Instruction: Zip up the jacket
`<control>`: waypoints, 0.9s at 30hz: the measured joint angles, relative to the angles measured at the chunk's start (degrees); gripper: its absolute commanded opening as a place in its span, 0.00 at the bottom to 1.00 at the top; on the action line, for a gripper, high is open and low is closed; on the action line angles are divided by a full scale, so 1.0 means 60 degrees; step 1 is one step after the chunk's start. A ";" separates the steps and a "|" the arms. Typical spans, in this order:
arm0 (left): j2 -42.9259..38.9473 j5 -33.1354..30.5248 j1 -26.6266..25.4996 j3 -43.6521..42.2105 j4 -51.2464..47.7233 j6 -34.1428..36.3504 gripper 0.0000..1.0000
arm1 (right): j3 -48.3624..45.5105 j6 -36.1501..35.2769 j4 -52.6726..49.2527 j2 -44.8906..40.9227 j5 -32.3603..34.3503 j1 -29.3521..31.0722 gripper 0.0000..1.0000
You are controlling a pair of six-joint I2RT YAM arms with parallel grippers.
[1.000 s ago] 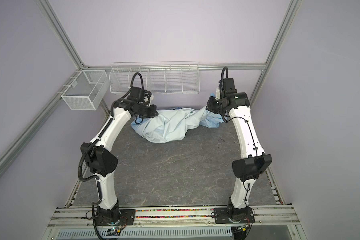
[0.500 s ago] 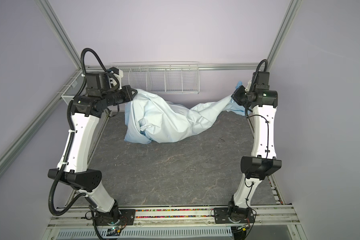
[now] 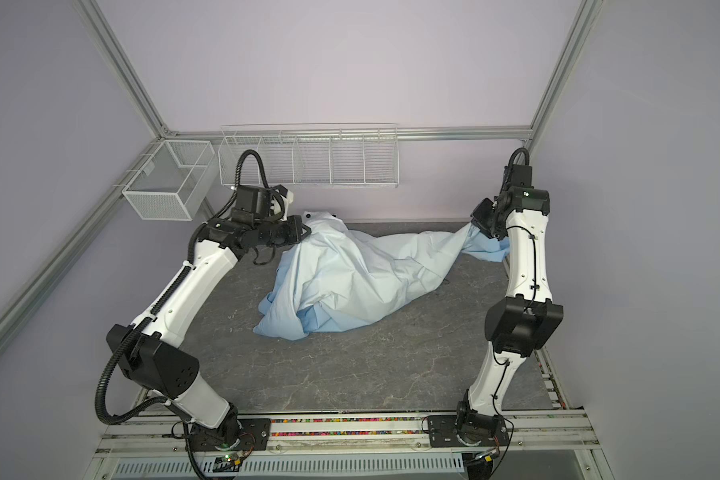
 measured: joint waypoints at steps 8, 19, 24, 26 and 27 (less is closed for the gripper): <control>0.0098 0.0430 -0.1534 -0.0707 0.0466 -0.0208 0.62 | -0.1989 -0.0095 0.0368 -0.0273 0.0091 0.0219 0.74; -0.0382 -0.0947 -0.0568 -0.1807 0.0069 -0.0743 0.64 | -0.3876 -0.0095 0.1698 -0.1628 -0.0765 0.3672 0.76; -0.0568 -0.1563 0.0222 -0.2696 -0.0390 -0.1439 0.66 | -0.3825 0.0073 0.2018 -0.0838 -0.1104 0.5413 0.77; -0.0568 -0.1621 0.0532 -0.3304 -0.0463 -0.1781 0.66 | -0.3599 0.0109 0.2131 -0.0302 -0.1213 0.5861 0.77; -0.0568 -0.1617 0.0659 -0.3592 -0.0459 -0.1912 0.66 | -0.3534 0.0117 0.2164 -0.0124 -0.1235 0.5971 0.77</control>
